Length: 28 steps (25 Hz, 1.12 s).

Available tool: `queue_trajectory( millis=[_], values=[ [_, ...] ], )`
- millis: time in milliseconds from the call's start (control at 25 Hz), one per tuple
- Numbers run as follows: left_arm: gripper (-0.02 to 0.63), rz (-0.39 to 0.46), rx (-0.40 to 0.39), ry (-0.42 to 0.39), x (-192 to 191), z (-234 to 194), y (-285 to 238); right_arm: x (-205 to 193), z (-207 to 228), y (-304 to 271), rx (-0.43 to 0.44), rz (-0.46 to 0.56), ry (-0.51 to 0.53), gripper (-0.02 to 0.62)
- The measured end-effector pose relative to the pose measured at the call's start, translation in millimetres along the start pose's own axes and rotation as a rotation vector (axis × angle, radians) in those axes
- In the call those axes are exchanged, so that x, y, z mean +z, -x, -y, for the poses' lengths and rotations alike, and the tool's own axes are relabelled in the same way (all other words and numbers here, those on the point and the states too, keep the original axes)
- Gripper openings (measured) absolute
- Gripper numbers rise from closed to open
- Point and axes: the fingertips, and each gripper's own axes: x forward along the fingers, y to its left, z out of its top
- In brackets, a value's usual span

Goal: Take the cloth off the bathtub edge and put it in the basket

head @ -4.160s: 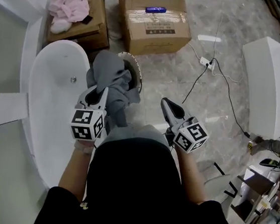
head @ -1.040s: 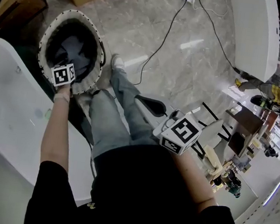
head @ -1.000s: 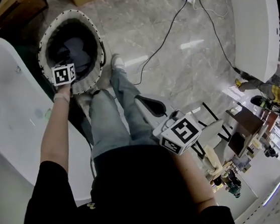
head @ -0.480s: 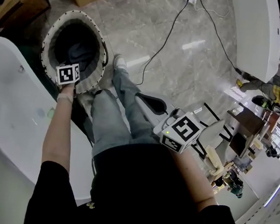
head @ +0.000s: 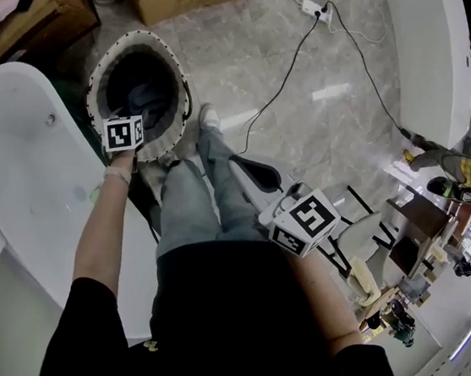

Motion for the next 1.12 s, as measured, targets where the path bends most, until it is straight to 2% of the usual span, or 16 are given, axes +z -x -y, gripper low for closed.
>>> queue_trajectory(
  millis=[160, 400, 640, 960, 1120],
  values=[
    [0.268, 0.017, -0.014, 0.009, 1.1, 6.8, 30.4, 12.9, -13.4, 4.6, 0.003, 0.026, 0.016, -0.003],
    [0.179, 0.081, -0.017, 0.042, 11.6, 20.2, 82.7, 34.5, -29.4, 10.6, 0.008, 0.055, 0.036, -0.003],
    [0.100, 0.149, -0.056, 0.038, 16.0, 42.3, 133.3, 54.6, -42.9, 13.2, 0.023, 0.089, 0.060, -0.003],
    [0.017, 0.294, -0.074, 0.022, 40.8, 76.3, 228.8, 80.4, -69.9, 26.8, 0.081, 0.105, 0.118, -0.003],
    [0.015, 0.375, -0.101, -0.002, 54.2, 98.7, 275.2, 91.2, -81.4, 33.0, 0.110, 0.110, 0.145, -0.003]
  ],
)
